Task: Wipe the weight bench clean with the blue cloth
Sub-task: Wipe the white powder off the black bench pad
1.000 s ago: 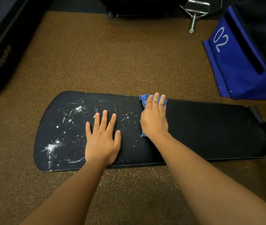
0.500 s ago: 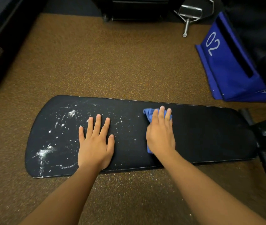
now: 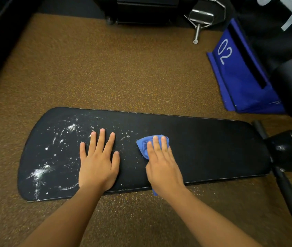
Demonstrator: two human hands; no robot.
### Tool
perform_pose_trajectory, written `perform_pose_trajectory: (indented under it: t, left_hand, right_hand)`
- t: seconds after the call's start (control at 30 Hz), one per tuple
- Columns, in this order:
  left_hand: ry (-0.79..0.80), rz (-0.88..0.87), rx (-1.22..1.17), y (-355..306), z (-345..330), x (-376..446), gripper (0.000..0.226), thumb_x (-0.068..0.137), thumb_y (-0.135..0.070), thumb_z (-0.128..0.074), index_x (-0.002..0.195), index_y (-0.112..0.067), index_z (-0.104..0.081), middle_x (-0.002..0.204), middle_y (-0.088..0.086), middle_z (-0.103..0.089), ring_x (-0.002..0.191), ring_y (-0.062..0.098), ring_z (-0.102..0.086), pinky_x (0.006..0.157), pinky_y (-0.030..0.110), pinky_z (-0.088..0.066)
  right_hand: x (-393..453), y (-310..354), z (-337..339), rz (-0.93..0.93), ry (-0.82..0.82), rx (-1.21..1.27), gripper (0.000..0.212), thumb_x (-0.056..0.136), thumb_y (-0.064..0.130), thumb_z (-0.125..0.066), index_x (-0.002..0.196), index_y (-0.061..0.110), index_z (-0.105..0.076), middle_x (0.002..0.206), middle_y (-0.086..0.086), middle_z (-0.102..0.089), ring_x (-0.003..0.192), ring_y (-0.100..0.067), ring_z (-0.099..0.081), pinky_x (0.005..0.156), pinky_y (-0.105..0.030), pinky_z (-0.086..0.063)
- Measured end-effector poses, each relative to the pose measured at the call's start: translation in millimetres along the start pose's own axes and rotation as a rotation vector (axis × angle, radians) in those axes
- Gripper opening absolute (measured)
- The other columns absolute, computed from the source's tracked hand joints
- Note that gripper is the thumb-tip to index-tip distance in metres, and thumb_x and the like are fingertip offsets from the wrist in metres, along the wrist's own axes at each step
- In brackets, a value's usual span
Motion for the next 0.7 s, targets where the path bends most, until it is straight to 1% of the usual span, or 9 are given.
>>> perform_pose_trajectory:
  t: [0.07,0.13,0.2,0.27,0.33,0.43,0.53,0.63,0.7]
  left_hand:
    - [-0.003,0.001,-0.014,-0.4,0.9,-0.2,0.061,0.094,-0.049,-0.011,0.152,-0.030,-0.009,0.160,-0.002,0.000,0.146,0.018,0.011,0.117,0.049,0.003]
    - [-0.002,0.002,-0.013,-0.8,1.7,-0.1,0.061,0.094,-0.049,-0.011,0.152,-0.030,-0.009,0.161,-0.002,0.000,0.146,0.018,0.011,0.117,0.049,0.004]
    - [-0.001,0.001,-0.007,-1.2,1.7,-0.5,0.061,0.094,-0.049,-0.010,0.152,-0.031,-0.007,0.161,-0.002,0.001,0.146,0.018,0.011,0.117,0.049,0.004]
    - [-0.006,0.001,-0.008,-1.5,2.4,-0.6,0.060,0.094,-0.049,-0.011,0.152,-0.031,-0.007,0.161,-0.002,0.001,0.146,0.018,0.011,0.117,0.049,0.004]
    - [-0.008,0.000,-0.011,-1.7,2.2,-0.8,0.060,0.094,-0.049,-0.011,0.152,-0.031,-0.008,0.161,-0.002,0.000,0.146,0.018,0.011,0.117,0.049,0.005]
    - [-0.014,0.001,-0.008,-1.2,1.4,-0.7,0.060,0.095,-0.048,-0.012,0.152,-0.031,-0.009,0.161,-0.001,-0.001,0.146,0.019,0.009,0.117,0.049,0.004]
    - [-0.017,0.002,-0.004,-0.9,0.3,-0.6,0.060,0.094,-0.048,-0.012,0.152,-0.030,-0.011,0.161,-0.001,-0.003,0.147,0.019,0.008,0.117,0.050,0.002]
    - [-0.016,-0.002,-0.008,-0.6,-0.1,-1.1,0.060,0.094,-0.046,-0.013,0.152,-0.029,-0.012,0.161,0.000,-0.003,0.147,0.019,0.008,0.117,0.050,0.001]
    - [-0.017,-0.003,-0.010,0.1,-0.4,-1.6,0.060,0.094,-0.046,-0.012,0.152,-0.030,-0.011,0.161,-0.001,-0.003,0.147,0.019,0.008,0.117,0.050,0.000]
  right_hand:
    - [5.8,-6.8,3.2,-0.047,-0.010,-0.010,0.057,0.084,0.019,-0.032,0.136,-0.001,-0.044,0.145,-0.022,-0.040,0.137,-0.042,-0.032,0.107,-0.051,-0.036]
    - [23.6,-10.8,7.7,-0.097,-0.018,-0.009,0.058,0.090,0.016,-0.039,0.144,-0.002,-0.029,0.153,-0.023,-0.024,0.142,-0.042,-0.015,0.114,-0.050,-0.022]
    - [48.5,-15.8,14.7,-0.181,-0.027,0.001,0.060,0.095,0.015,-0.036,0.148,-0.001,-0.014,0.157,-0.022,-0.006,0.144,-0.041,0.002,0.118,-0.048,-0.009]
    - [70.7,-13.9,20.3,-0.239,-0.041,0.028,0.059,0.097,0.014,-0.030,0.149,0.000,-0.007,0.158,-0.021,0.001,0.144,-0.040,0.008,0.118,-0.048,-0.004]
    - [83.5,-5.4,20.1,-0.243,-0.044,0.026,0.059,0.097,0.014,-0.030,0.149,0.000,-0.005,0.158,-0.021,0.003,0.144,-0.041,0.009,0.118,-0.049,-0.003]
    - [78.3,12.3,14.6,-0.173,-0.034,0.000,0.061,0.098,0.019,-0.032,0.149,0.000,-0.006,0.157,-0.023,0.001,0.144,-0.041,0.008,0.118,-0.050,-0.005]
    - [49.3,37.8,5.0,0.011,0.008,0.024,0.060,0.094,0.018,-0.032,0.148,-0.001,-0.012,0.157,-0.023,-0.006,0.144,-0.041,0.004,0.117,-0.052,-0.012]
    - [8.0,44.6,-0.9,0.109,-0.035,0.033,0.059,0.085,0.020,-0.029,0.140,-0.001,-0.038,0.149,-0.023,-0.034,0.140,-0.043,-0.023,0.108,-0.053,-0.034]
    - [-11.9,34.4,-6.1,0.112,-0.006,0.019,0.059,0.083,0.021,-0.030,0.136,0.001,-0.045,0.145,-0.022,-0.041,0.137,-0.041,-0.032,0.105,-0.052,-0.039]
Point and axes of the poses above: each hand's wrist, its own x-axis towards the middle knuckle, its own z-axis out of the back of the hand, y = z × x, the point moved 7 cm from there along x, towards the middle knuckle
